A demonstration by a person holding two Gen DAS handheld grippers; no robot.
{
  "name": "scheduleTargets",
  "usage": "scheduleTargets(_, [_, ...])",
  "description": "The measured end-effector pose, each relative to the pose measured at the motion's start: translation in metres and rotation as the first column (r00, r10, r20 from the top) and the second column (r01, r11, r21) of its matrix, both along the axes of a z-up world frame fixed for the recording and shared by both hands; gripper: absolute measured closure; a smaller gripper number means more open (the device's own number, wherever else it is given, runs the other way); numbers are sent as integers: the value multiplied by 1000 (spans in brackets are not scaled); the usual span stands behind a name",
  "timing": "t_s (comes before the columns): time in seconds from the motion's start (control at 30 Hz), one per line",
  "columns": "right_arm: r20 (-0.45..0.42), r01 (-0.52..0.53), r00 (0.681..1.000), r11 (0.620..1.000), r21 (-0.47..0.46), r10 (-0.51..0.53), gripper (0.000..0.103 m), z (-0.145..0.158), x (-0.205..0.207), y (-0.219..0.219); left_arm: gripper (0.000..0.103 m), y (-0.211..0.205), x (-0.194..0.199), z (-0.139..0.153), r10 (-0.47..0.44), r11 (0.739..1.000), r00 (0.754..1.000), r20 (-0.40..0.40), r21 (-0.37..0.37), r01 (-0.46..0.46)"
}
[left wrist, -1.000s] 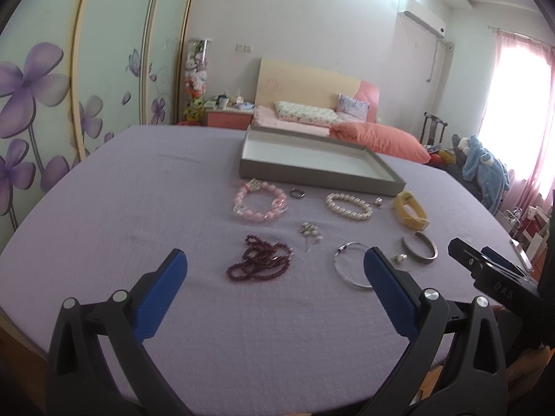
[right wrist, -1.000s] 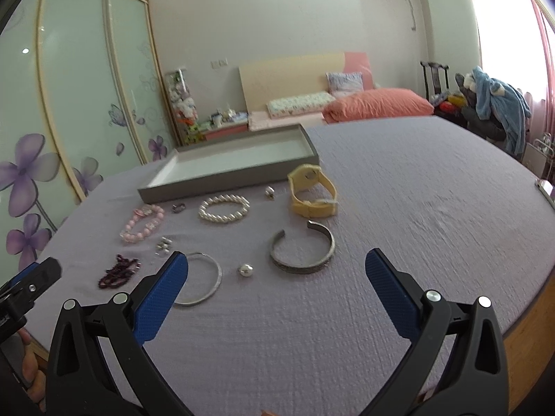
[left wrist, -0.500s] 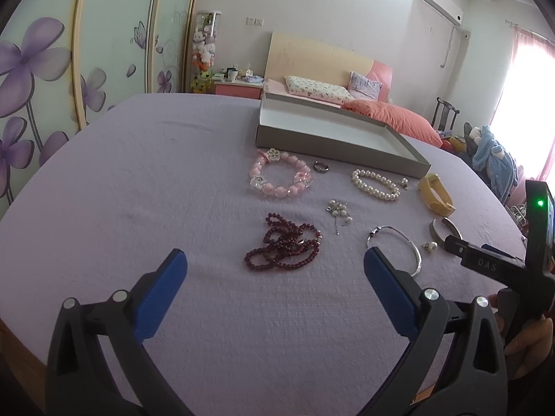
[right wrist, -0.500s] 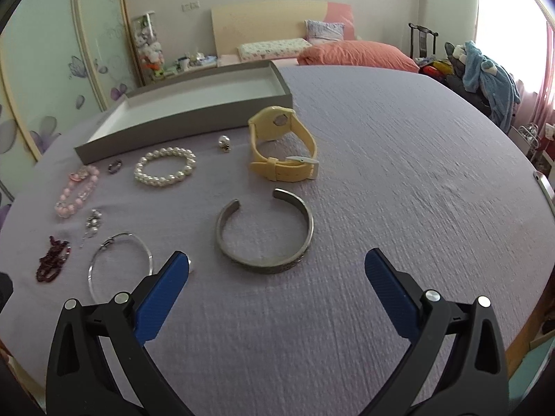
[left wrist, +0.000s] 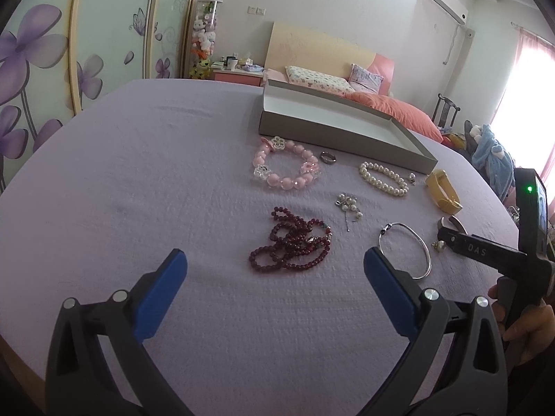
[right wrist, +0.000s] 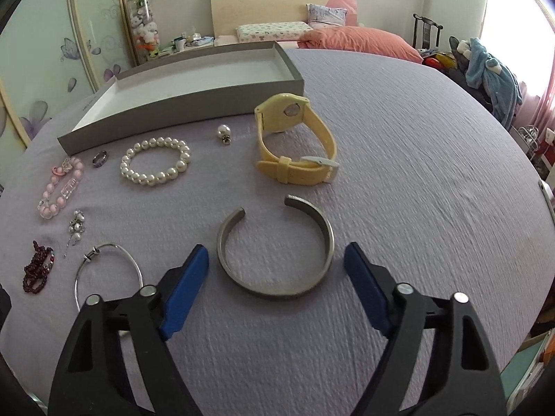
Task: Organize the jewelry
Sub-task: 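Grasp the silver cuff with the right tool while the left tool approaches the red necklace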
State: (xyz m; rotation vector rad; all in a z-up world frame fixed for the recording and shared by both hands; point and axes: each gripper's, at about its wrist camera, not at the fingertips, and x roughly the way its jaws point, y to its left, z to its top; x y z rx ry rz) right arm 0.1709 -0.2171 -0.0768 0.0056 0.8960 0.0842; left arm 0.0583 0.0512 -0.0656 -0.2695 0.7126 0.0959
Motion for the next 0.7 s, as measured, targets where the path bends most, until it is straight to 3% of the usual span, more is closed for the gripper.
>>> scheduleTargets(0.3, [22,-19,1000,1000,7,18,34,0,-2,-3,2,-3,3,-1,-22,1000,1000,-9,2,22])
scheduleTargets(0.7, [71,-61,996,991,122,53,35,10,-10,-18,5,-12,35,-7,-22,993,995,-95,112,32])
